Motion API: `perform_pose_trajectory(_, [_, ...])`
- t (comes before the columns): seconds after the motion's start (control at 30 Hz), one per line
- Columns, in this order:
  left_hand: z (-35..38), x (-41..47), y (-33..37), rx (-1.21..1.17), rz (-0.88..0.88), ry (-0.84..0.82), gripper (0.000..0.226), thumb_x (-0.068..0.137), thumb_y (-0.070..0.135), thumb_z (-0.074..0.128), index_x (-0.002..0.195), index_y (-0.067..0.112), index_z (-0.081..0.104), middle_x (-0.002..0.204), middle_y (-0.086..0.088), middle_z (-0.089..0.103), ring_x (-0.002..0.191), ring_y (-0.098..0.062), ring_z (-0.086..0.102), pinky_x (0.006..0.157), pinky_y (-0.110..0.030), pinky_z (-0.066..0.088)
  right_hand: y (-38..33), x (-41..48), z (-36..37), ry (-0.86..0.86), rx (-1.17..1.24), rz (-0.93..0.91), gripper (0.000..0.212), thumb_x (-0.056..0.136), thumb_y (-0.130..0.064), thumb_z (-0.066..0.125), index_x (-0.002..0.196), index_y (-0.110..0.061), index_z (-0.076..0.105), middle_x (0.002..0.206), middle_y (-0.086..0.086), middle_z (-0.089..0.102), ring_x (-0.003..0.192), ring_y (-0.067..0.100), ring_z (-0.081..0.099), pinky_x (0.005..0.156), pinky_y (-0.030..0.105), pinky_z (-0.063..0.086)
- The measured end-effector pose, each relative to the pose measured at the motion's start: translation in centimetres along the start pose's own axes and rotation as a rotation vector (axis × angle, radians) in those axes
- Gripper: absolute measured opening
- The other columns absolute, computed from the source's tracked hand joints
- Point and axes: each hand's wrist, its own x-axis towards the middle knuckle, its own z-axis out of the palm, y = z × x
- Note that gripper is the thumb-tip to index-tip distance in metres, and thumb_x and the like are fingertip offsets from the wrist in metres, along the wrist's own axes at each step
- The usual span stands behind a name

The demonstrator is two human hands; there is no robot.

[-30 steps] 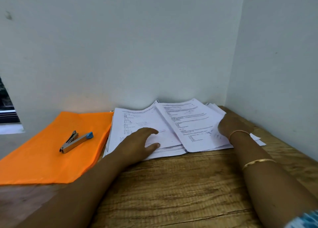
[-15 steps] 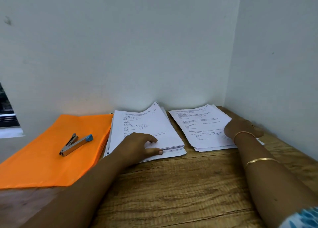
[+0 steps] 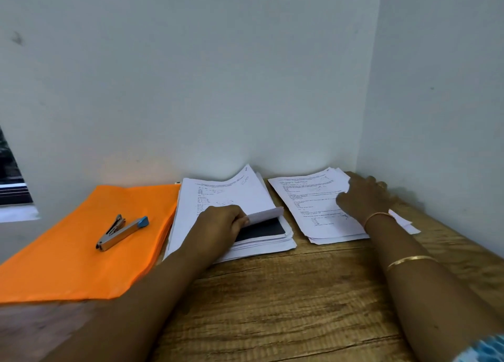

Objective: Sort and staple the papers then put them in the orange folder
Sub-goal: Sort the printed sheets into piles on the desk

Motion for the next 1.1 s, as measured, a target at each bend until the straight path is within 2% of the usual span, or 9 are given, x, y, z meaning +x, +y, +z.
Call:
perform_pose_trajectory(0.1, [0.1, -0.1, 0.2, -0.03, -0.023, 0.015, 0.019, 0.091, 0.034, 0.057, 0.097, 0.02, 0.068, 0.096, 0.002, 0.07, 0.081, -0.008, 0.055, 0.065, -0.018, 0.035, -1.8, -0.8, 0.6, -0.031, 0.367, -0.147, 0.027, 0.091, -0.029, 0.05, 0.107, -0.012, 0.064, 0.113, 0.008, 0.064, 0.104, 0.027, 0.057, 0.087, 0.032, 0.043])
perform_pose_trajectory(0.2, [0.3, 0.0, 0.2, -0.136, -0.069, 0.032, 0.015, 0.083, 0.036, 0.067, 0.08, 0.022, 0.064, 0.089, 0.01, 0.067, 0.079, -0.006, 0.055, 0.064, -0.016, 0.037, -4.0, -2.5, 0.6, -0.248, 0.573, -0.2, 0.03, 0.095, -0.036, 0.048, 0.098, -0.01, 0.063, 0.087, 0.008, 0.071, 0.069, 0.018, 0.061, 0.065, 0.026, 0.046])
perform_pose_trajectory(0.43, [0.7, 0.0, 0.2, -0.403, -0.218, 0.028, 0.035, 0.075, 0.038, 0.074, 0.062, 0.015, 0.051, 0.06, 0.006, 0.051, 0.059, -0.008, 0.043, 0.055, -0.023, 0.027, -6.9, -5.1, -0.3, -0.58, 0.716, -0.287, 0.036, 0.098, -0.04, 0.043, 0.082, -0.009, 0.05, 0.064, 0.008, 0.065, 0.036, 0.009, 0.044, 0.043, 0.019, 0.028])
perform_pose_trajectory(0.5, [0.7, 0.0, 0.2, -0.397, -0.18, 0.011, 0.03, 0.079, 0.037, 0.07, 0.067, 0.015, 0.055, 0.062, 0.006, 0.053, 0.059, -0.007, 0.044, 0.055, -0.022, 0.029, -7.3, -5.3, -0.4, -0.611, 0.762, -0.273, 0.035, 0.097, -0.041, 0.045, 0.079, -0.011, 0.046, 0.06, 0.004, 0.06, 0.038, 0.012, 0.046, 0.044, 0.02, 0.027])
perform_pose_trajectory(0.6, [0.9, -0.3, 0.4, -0.34, -0.082, -0.064, 0.014, 0.085, 0.032, 0.066, 0.075, 0.023, 0.06, 0.073, 0.012, 0.06, 0.068, -0.005, 0.051, 0.06, -0.02, 0.034, -7.4, -5.4, -0.1, -0.662, 0.778, -0.232, 0.021, 0.095, -0.03, 0.052, 0.105, -0.012, 0.052, 0.069, 0.004, 0.054, 0.046, 0.017, 0.05, 0.046, 0.023, 0.028])
perform_pose_trajectory(0.73, [1.2, -0.4, 0.4, -0.31, -0.006, -0.131, 0.01, 0.088, 0.022, 0.064, 0.097, 0.026, 0.067, 0.102, 0.018, 0.063, 0.095, 0.0, 0.055, 0.081, -0.012, 0.041, -7.4, -5.2, -0.1, -0.704, 0.66, -0.183, 0.045, 0.088, -0.004, 0.05, 0.13, -0.019, 0.044, 0.085, 0.008, 0.06, 0.062, 0.017, 0.053, 0.055, 0.025, 0.038])
perform_pose_trajectory(0.87, [1.0, -0.4, -0.2, -0.187, 0.03, -0.094, 0.021, 0.091, 0.023, 0.06, 0.111, 0.028, 0.064, 0.116, 0.015, 0.063, 0.107, -0.003, 0.054, 0.087, -0.011, 0.035, -6.5, -4.0, -0.6, -0.528, 0.484, -0.206, 0.05, 0.089, -0.003, 0.041, 0.137, -0.014, 0.04, 0.112, 0.011, 0.058, 0.08, 0.019, 0.055, 0.066, 0.027, 0.044])
perform_pose_trajectory(1.0, [1.1, -0.2, -0.8, -0.128, -0.051, -0.035, 0.022, 0.091, 0.024, 0.058, 0.112, 0.028, 0.064, 0.119, 0.01, 0.063, 0.111, -0.009, 0.055, 0.091, -0.019, 0.038, -2.8, -1.2, -0.9, -0.234, 0.109, -0.198, 0.052, 0.09, -0.014, 0.042, 0.141, -0.019, 0.036, 0.139, 0.009, 0.048, 0.122, 0.03, 0.048, 0.1, 0.036, 0.04])
perform_pose_trajectory(1.1, [1.3, 0.0, -1.4, -0.08, -0.143, -0.043, 0.022, 0.092, 0.031, 0.056, 0.113, 0.03, 0.061, 0.124, 0.009, 0.061, 0.115, -0.011, 0.052, 0.094, -0.024, 0.038, 0.1, 0.3, -0.7, -0.216, 0.053, -0.118, 0.053, 0.089, -0.018, 0.038, 0.141, -0.026, 0.036, 0.143, 0.004, 0.045, 0.128, 0.028, 0.044, 0.105, 0.04, 0.037])
